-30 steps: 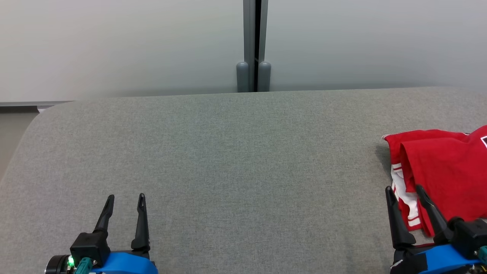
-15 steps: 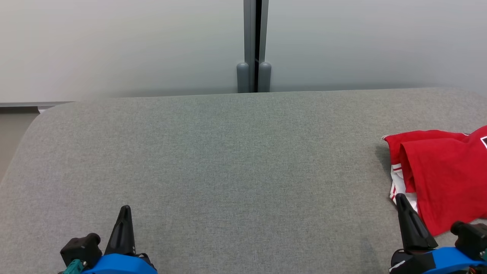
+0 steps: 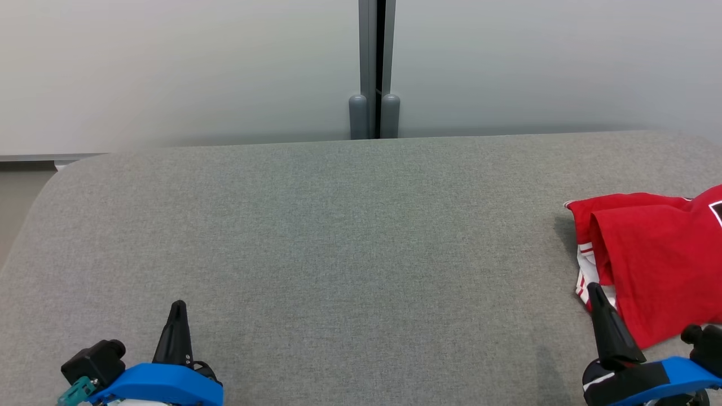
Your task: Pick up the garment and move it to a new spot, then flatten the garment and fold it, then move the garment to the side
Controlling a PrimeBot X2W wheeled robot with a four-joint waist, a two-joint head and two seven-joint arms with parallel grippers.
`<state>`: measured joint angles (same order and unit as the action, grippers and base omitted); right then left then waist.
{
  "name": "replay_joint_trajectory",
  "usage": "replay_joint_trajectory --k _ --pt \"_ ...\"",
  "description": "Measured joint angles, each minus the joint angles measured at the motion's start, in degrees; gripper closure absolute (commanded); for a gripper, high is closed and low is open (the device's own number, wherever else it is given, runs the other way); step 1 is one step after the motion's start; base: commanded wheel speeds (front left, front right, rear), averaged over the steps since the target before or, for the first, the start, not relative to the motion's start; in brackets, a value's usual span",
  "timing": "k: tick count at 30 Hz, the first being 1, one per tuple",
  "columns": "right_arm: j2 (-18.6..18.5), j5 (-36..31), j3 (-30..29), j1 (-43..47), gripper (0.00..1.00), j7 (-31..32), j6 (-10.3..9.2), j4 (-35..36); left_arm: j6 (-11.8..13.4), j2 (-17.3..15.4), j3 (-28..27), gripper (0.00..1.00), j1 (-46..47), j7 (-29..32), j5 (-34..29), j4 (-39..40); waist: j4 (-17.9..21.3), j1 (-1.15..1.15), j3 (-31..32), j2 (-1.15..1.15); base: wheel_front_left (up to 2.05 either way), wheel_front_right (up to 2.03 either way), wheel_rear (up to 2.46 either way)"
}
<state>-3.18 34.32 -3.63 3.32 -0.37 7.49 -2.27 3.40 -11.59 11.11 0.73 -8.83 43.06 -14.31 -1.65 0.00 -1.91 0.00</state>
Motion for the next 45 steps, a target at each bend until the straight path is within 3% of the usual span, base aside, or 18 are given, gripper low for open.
replay_joint_trajectory --k 17,45 --pt "-0.27 15.02 -0.1 -2.3 1.0 1.27 0.0 -2.86 -2.71 2.04 -4.24 1.0 1.27 3.72 12.59 0.03 0.29 0.0 0.3 0.0 0.0 0.0 0.0" --pt "-0.45 33.32 -0.53 -5.16 1.0 2.92 -0.01 -6.49 -6.03 4.67 -9.56 1.0 2.75 8.29 27.89 0.11 0.75 0.0 0.78 0.01 0.0 0.0 0.0"
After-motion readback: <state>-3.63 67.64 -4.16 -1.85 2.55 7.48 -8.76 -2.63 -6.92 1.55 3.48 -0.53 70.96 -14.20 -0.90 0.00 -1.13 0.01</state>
